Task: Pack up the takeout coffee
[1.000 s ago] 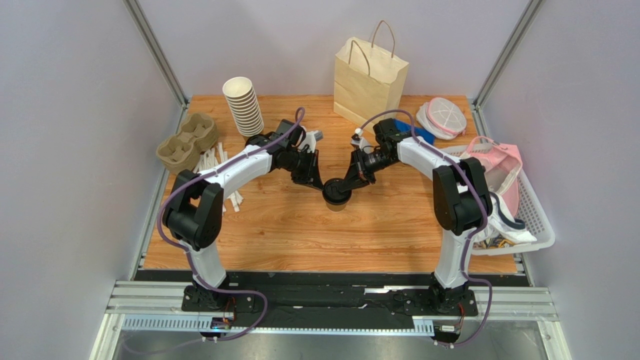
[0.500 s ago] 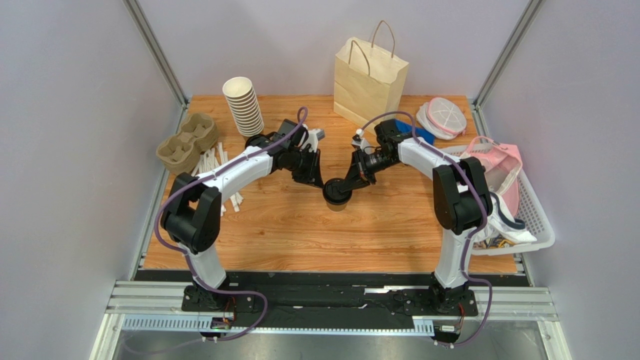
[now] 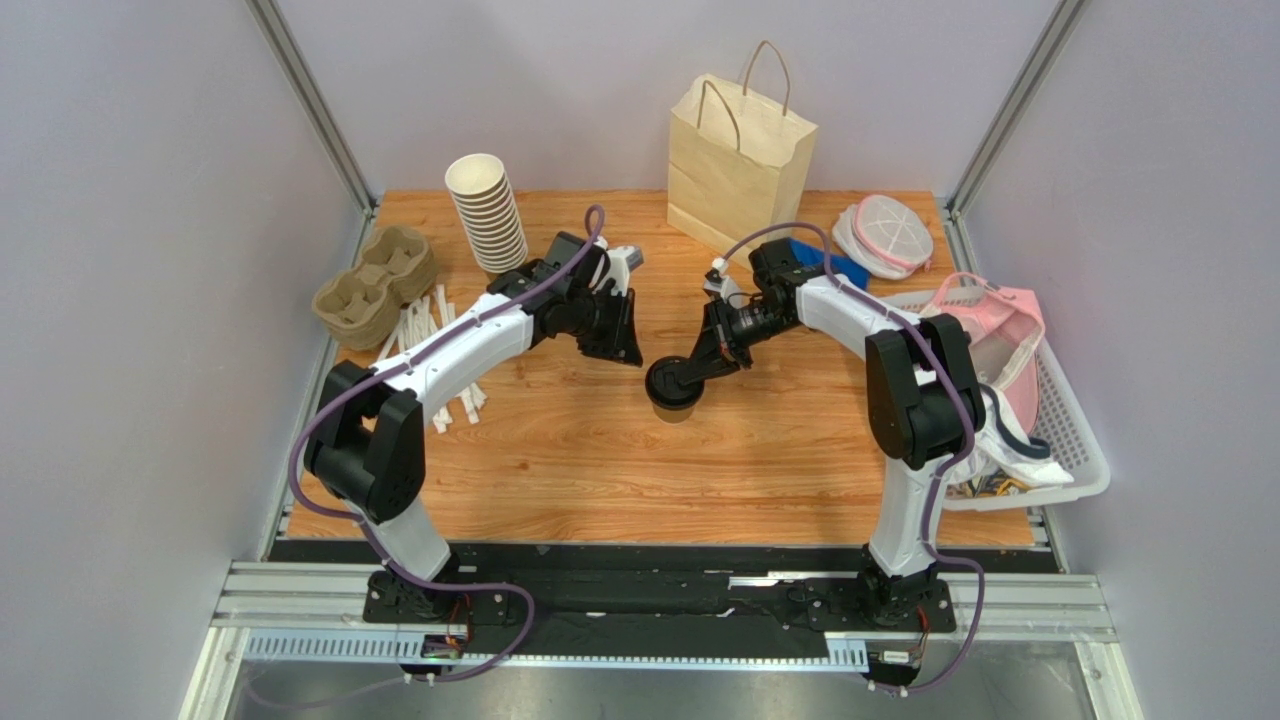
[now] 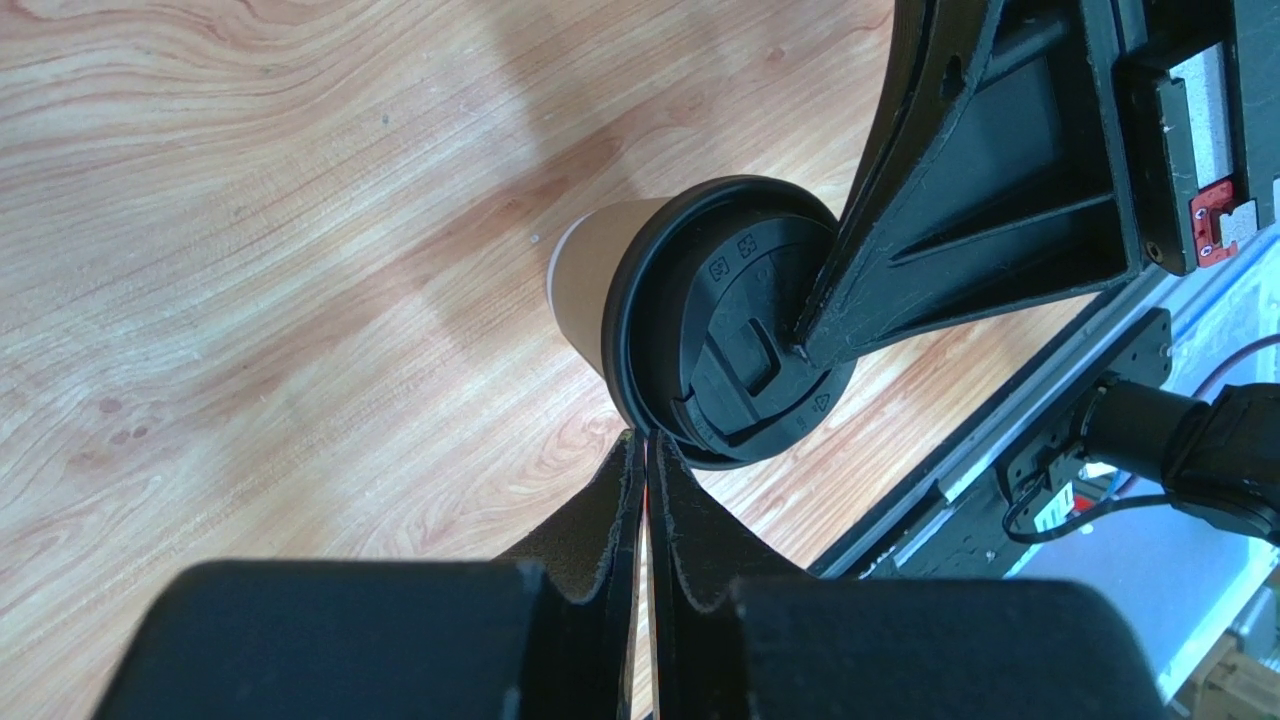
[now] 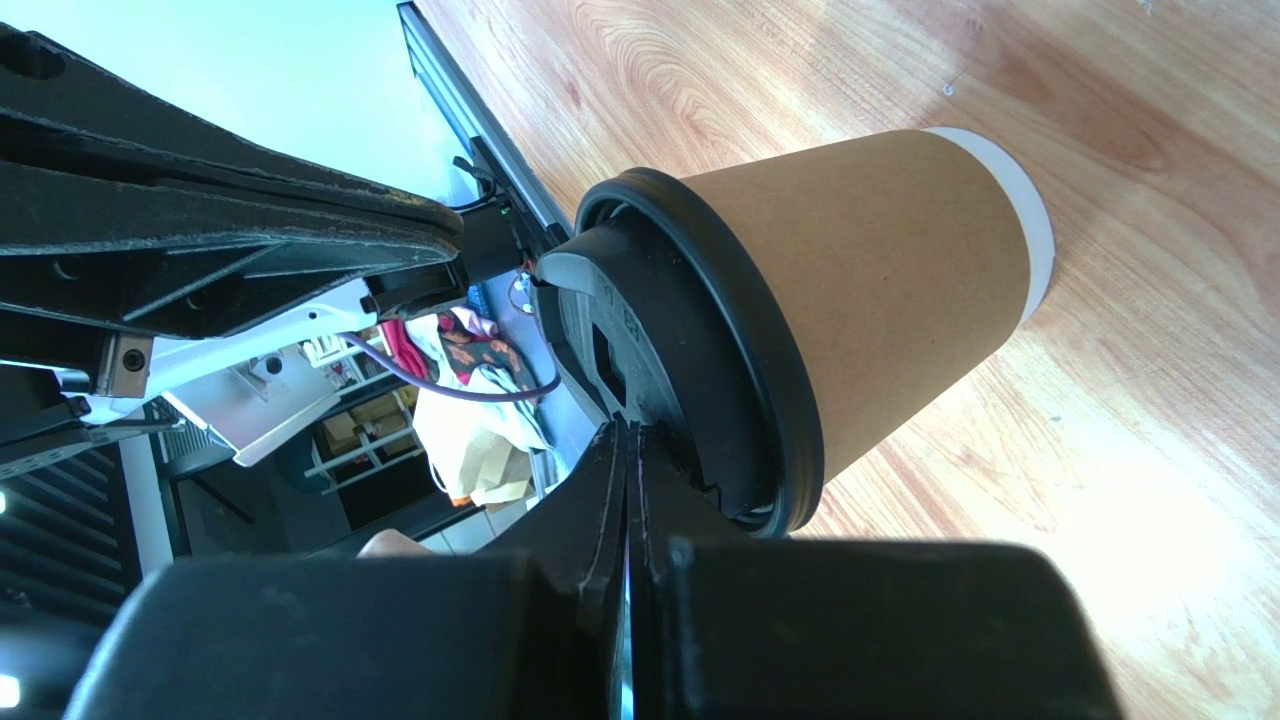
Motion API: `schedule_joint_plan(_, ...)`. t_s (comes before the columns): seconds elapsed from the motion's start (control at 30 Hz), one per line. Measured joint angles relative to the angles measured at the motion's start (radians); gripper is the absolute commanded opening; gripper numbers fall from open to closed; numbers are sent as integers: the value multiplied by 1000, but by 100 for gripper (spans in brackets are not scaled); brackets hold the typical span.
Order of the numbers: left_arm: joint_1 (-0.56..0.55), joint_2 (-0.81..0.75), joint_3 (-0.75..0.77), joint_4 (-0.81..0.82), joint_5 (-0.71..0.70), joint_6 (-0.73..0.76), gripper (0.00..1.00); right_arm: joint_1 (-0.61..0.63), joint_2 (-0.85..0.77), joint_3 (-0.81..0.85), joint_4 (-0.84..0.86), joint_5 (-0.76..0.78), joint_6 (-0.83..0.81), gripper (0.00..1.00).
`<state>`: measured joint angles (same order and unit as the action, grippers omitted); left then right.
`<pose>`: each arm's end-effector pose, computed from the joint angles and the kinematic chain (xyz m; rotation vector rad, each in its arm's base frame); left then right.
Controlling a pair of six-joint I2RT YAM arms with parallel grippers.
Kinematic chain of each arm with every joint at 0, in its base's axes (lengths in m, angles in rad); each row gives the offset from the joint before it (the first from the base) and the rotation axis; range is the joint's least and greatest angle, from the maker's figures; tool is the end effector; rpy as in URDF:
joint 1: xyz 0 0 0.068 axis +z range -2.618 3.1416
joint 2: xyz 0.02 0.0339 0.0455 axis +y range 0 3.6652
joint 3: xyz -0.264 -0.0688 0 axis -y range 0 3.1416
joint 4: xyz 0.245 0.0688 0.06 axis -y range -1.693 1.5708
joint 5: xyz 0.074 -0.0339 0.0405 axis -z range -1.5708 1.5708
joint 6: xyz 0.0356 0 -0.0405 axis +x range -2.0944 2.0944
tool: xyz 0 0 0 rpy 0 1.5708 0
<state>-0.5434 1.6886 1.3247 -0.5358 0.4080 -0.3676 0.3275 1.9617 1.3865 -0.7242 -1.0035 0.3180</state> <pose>0.3074 -0.2022 0.2610 0.4115 2.5509 -0.8742 0.3537 0.1519 0.1849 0.2122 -2.6629 -1.5012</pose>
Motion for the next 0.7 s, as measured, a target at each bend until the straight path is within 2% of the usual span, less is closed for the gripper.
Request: schedule_joint_plan(0.7,-9,92,-7,48,42,-8,7,-2,1,-5,0,-6,0,0)
